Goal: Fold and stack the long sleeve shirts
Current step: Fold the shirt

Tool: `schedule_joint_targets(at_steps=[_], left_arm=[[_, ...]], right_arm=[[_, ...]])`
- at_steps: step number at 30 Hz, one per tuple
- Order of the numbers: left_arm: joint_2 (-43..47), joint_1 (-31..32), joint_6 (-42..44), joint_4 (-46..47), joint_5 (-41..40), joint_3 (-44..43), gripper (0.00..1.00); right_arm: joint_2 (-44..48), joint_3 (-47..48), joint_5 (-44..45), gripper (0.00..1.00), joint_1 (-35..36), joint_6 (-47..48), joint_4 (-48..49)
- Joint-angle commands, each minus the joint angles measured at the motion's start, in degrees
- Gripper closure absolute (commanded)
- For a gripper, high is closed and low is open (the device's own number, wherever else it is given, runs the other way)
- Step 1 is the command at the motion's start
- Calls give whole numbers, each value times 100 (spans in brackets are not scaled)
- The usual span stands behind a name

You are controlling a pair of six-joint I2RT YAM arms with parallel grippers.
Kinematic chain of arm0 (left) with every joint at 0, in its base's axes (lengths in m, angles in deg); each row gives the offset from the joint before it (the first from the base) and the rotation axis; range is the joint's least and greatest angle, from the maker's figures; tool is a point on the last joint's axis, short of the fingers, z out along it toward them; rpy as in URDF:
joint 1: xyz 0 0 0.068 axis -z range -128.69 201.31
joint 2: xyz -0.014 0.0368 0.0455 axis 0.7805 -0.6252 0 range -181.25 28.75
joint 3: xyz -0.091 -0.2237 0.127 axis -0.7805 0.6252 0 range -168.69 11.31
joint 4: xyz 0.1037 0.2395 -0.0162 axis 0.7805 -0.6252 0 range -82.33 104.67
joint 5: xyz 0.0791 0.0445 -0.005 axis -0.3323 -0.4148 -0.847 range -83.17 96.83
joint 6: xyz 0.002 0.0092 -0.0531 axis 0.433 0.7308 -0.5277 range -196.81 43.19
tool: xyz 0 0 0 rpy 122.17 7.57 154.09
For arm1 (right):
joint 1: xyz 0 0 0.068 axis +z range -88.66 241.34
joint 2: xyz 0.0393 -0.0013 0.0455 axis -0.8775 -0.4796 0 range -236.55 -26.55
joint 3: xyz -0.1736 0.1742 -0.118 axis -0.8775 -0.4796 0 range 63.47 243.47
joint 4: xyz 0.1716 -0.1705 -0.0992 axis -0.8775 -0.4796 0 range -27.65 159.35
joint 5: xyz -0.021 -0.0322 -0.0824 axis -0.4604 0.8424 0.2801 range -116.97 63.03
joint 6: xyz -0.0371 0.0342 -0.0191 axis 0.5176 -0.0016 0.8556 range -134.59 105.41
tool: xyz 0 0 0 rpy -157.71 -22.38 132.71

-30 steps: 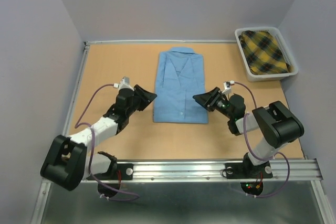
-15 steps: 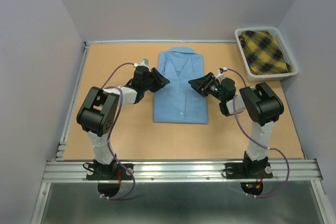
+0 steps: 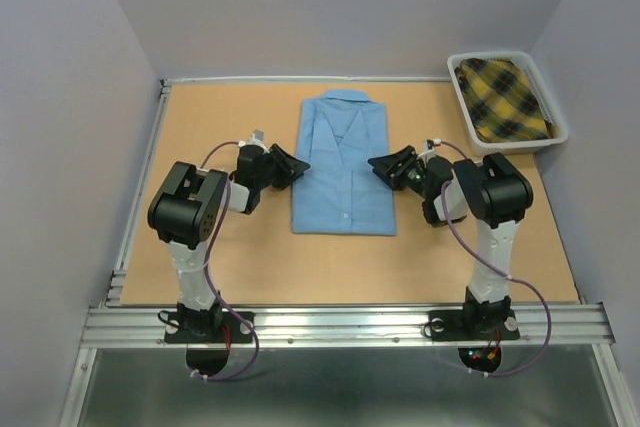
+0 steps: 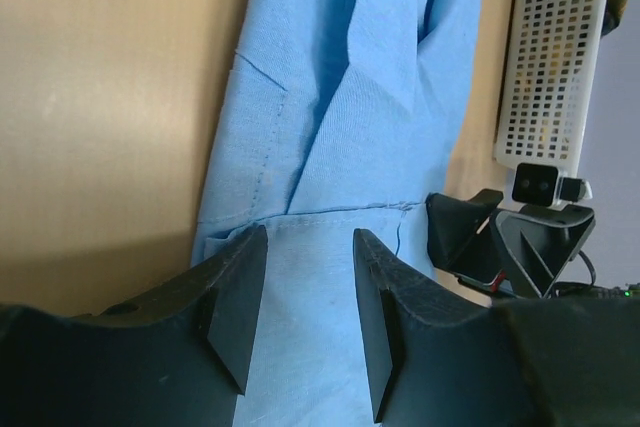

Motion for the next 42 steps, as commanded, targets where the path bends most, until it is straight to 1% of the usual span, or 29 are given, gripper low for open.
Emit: schedule_joint_targets(at_steps=[1,3,6,9,10,11,12,13,14,15,16,17,18,19,21,22,24,25,27,28,30,31,34,36,39,42], left_arm=[[245,-231,-28,141,-5,220,48],[465,-267,120,-130,-49,176,48],[1149,-311,314,-744,-269,97,47],[1589,-302,428,-1212,-462,193,45],[1869,-276,490,-1352,-532,220,44],[2020,-258,542,-1536,-576,246,44],[2317,-223,639,-1930,-646,272,44],[2451,-118,814,-2151,-838,299,43],[2609,-48,911,-2362,-962,308,43],[2889,49,999,-2765,-1094,325,43],[3022,137,1174,-2951,-1348,378,43],[3163,346,1245,-3240,-1489,413,43],[3277,462,1307,-3365,-1613,457,43],[3513,567,1360,-3479,-1770,501,43],[3717,962,1387,-3796,-1947,597,43],[3883,1146,1343,-3875,-2035,624,44],[3972,1472,1107,-3911,-2264,712,46],[3964,1769,1027,-3885,-2282,686,46],[3772,2026,974,-3859,-2299,598,46],[3684,2071,1000,-3867,-2369,459,46],[3534,2071,1017,-3876,-2422,344,47],[3438,2080,1026,-3841,-2605,265,49],[3244,2062,1123,-3657,-2852,220,53],[3008,2001,1149,-3525,-2783,202,54],[2708,1983,1097,-3428,-2546,246,54],[2558,1975,1000,-3331,-2396,448,54]], right_arm=[[281,-434,182,40,-240,383,-288],[518,-575,147,40,-302,453,-306],[1010,-716,76,40,-390,681,-463],[1625,-725,59,40,-407,1041,-1218],[1975,-769,85,40,-399,1295,-1646],[2152,-786,111,40,-399,1411,-1842],[2372,-795,129,40,-399,1568,-2096],[2713,-717,172,40,-390,1953,-2856],[2716,-673,216,40,-381,2166,-3281],[3108,-637,278,40,-372,2368,-3651],[3277,-628,409,40,-364,2683,-4229],[3653,-611,471,40,-346,2834,-4530],[3822,-576,533,40,-346,2992,-4847],[3998,-497,707,40,-294,3316,-5459],[4297,-496,849,41,-232,3599,-5920],[4629,-514,937,41,-145,3792,-6244],[4877,-558,1227,45,-21,3986,-6536],[5018,-558,1376,48,110,4135,-6790],[5081,-506,1508,51,416,4363,-7098],[5098,-479,1718,56,549,4426,-7135],[5107,-427,1903,59,821,4540,-7336],[5064,-357,2017,61,1067,4636,-7381],[4967,-242,2132,64,1349,4716,-7399],[4853,-189,2168,67,1499,4717,-7390],[4590,-31,2265,67,1657,4795,-7399],[4282,66,2291,68,1903,4910,-7399]])
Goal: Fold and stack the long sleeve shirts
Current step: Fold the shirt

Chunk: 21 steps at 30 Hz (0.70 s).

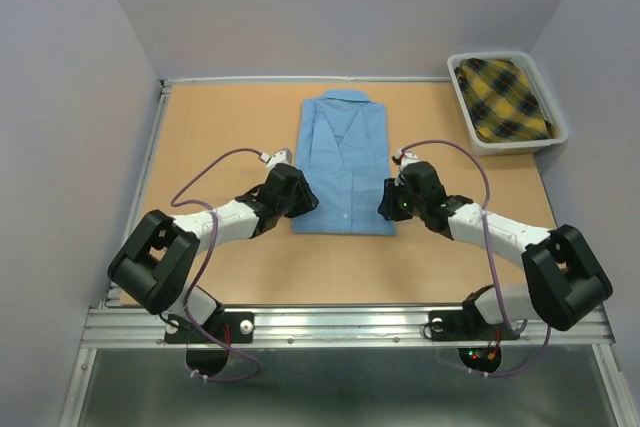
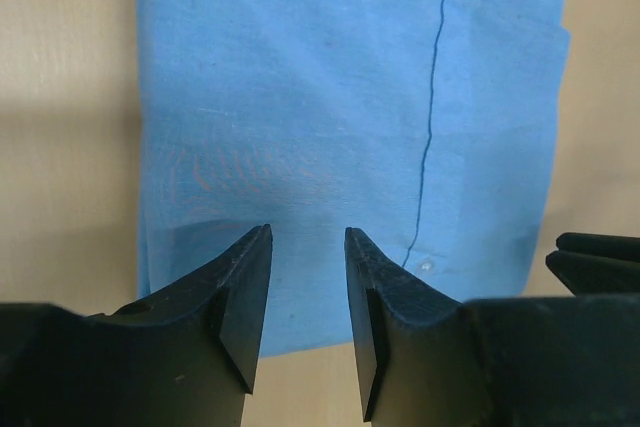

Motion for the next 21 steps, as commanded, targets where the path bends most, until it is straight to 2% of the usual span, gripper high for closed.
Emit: schedule_joint_targets(at_steps=[1,8,13,14,15,17,21], left_arm=[[-170,-17,-51,266,91,107,54],[-258,-420,10,-57,249,354,54],[-267,-1087,308,-410,381,275,50],[-293,-1341,474,-532,547,162,50],[-293,-1483,563,-612,548,74,50],[-390,-1686,747,-752,452,-146,47],[-1047,-2125,1431,-1077,469,-1259,42]], right_arm=[[-333,398,297,68,351,298,4],[-896,293,553,70,888,193,4],[-1142,319,597,72,1844,-586,-84],[-1290,380,553,73,2265,-737,-101],[-1378,468,570,73,2269,-878,-101],[-1615,818,553,73,2891,-1282,-110],[-2458,1809,465,73,3778,-1591,-101]])
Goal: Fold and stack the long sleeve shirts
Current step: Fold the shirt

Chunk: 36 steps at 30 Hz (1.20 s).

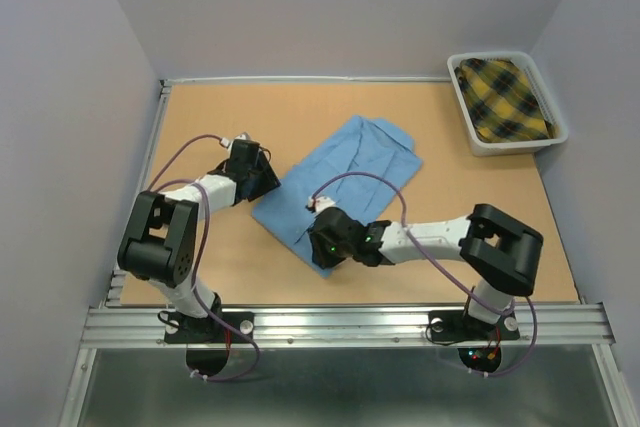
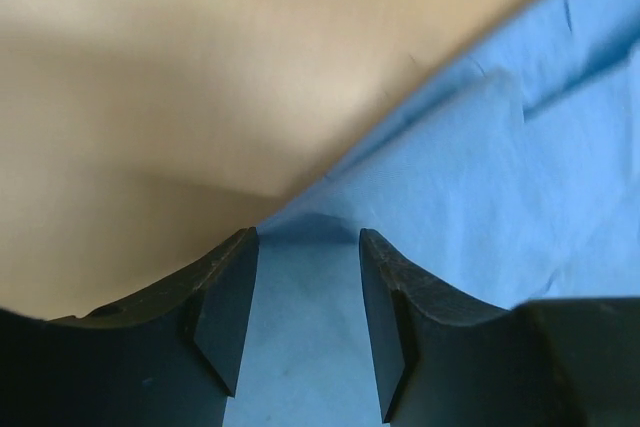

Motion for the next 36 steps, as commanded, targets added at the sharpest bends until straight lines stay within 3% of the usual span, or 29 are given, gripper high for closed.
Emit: schedule_joint_targets(at_steps=[1,3,5,8,10,14,19,22,26,31,36], left_arm=[[-559,-286,952,-447,-5,-1122,41],[-700,-391,1181,-490,153,-1666,37],[-552,-479,1182,-447,197,-1844,34],[185,-611,1043,-455,119,-1714,24],[894,-611,867,-491,4,-1355,19],[2135,-541,103,-851,205,-169,21],[3113,135,-505,-772,470,957,25],[2861,610,-575,-631,409,1248,25],[2220,655,-479,-491,321,1214,25],[929,489,29,-341,-75,520,26],[-233,93,452,-385,109,-497,27]], right_arm=[[-738,1036,-234,73,725,-566,-259],[-818,1528,-209,72,716,-628,-267],[-678,1697,403,72,716,-444,-294],[-266,1856,609,66,349,-102,-513],[-28,1734,679,63,-124,118,-732],[718,1338,1005,54,-1004,663,-996],[1002,872,1171,50,-1998,1269,-1181],[844,731,1198,50,-2175,1350,-1225],[520,661,1251,50,-2193,1297,-1208],[290,494,953,50,-2184,973,-1208],[97,397,548,50,-2167,560,-1103]])
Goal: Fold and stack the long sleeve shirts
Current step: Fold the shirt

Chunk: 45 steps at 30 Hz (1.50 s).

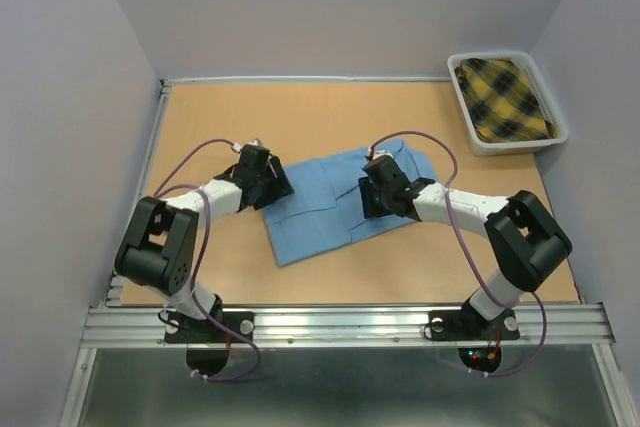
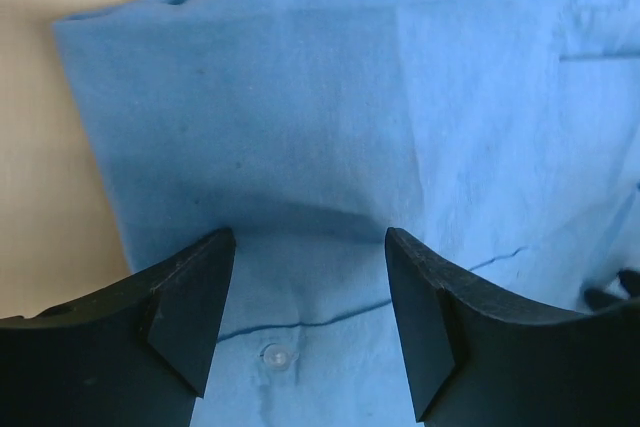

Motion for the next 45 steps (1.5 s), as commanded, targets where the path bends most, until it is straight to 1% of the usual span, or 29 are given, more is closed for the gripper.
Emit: schedule_joint_targets(at_steps=[1,2,3,4,6,8,9,10,12,13,15,16,17,18,20,21,22,23,28,30,32,37,42,45], left_arm=[[-741,-321,575,37,-63,-795,27],[-1030,-347,689,-7,-72,-979,27],[-1146,-382,786,-60,-81,-1355,27],[-1304,-426,1004,-217,-107,-1542,27],[-1306,-479,1173,-358,-107,-1902,26],[-964,-550,1314,-394,-63,-1956,24],[-562,-593,1375,-394,-89,-1870,22],[-341,-594,1375,-385,-90,-1799,20],[90,-707,1489,-394,-72,-1493,17],[466,-760,1533,-403,-55,-1360,13],[750,-988,1586,-420,16,-914,7],[847,-1085,1595,-420,86,-754,6],[987,-1208,1621,-420,330,-613,5],[1015,-1400,1665,-386,463,-351,4],[1015,-1595,1727,-324,735,-138,4],[989,-1665,1797,-245,1024,2,5],[910,-1788,1823,-192,1166,38,9],[866,-1824,1832,-166,1315,56,9],[392,-2122,1990,-341,1650,-172,11],[128,-2158,2122,-420,1659,-277,14],[-117,-2351,2245,-429,1843,-330,17],[-628,-2352,2333,-420,2011,-462,26],[-1199,-2352,2439,-464,2204,-673,28],[-1358,-2325,2518,-499,2292,-700,28]], right_arm=[[-155,-138,-381,50,69,-455,254],[-207,-130,-434,50,174,-586,299],[-278,-51,-495,50,236,-649,326],[-426,2,-487,50,393,-719,343],[-524,203,-470,50,509,-772,361],[-472,283,-434,50,562,-834,352],[-280,327,-260,49,562,-782,352],[-278,336,-258,49,562,-781,344],[107,345,-75,49,553,-562,335],[239,319,-30,48,553,-474,326],[687,249,84,46,544,-281,317],[845,196,110,45,544,-237,317],[977,65,146,43,518,-175,317],[1257,-6,207,36,509,-157,317],[1514,-242,225,25,474,-131,308],[1654,-340,295,12,457,-148,317],[1890,-419,348,6,448,-166,308],[2014,-576,374,0,456,-209,317],[2516,-850,559,0,439,-245,317],[2674,-912,568,0,430,-271,317],[2754,-991,559,0,430,-263,326],[2754,-1061,577,0,430,-227,317],[2780,-1088,594,0,430,-219,317],[2798,-1096,603,0,430,-210,317]])
